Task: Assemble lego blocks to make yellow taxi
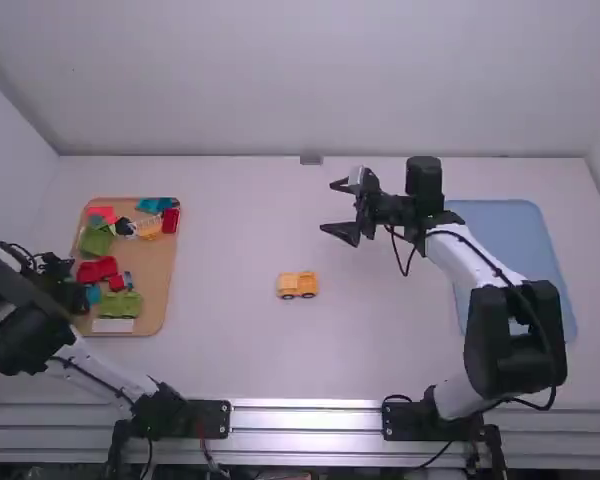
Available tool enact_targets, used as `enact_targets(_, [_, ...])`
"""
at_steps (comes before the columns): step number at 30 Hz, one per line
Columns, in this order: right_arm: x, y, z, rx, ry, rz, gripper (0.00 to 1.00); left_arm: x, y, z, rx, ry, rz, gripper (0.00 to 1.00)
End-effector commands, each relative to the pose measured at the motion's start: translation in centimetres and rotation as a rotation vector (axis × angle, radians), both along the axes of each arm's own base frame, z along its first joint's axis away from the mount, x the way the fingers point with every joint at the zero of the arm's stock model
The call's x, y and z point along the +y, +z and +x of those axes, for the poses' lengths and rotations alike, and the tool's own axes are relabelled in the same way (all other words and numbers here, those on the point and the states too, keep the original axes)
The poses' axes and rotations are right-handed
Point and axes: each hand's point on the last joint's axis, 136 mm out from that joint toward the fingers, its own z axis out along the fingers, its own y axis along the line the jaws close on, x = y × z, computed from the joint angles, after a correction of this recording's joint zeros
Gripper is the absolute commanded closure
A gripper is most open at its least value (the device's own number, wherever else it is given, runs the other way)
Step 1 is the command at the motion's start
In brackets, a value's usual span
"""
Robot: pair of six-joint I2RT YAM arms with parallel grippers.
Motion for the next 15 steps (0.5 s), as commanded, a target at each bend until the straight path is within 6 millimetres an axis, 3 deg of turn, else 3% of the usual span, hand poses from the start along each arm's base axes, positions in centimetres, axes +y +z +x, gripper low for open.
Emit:
enact_targets(1, [0.1,1.8,0.3,-0.044,0.001,0.009,0.01,0.3,-0.4,-0.1,-0.002,-0.041,0.011,0.28])
enact_targets(15, [0.2,1.2,1.2,0.022,-0.075,-0.015,0.01,1.1,-1.4,1.2,-0.062,-0.091,0.024,0.32])
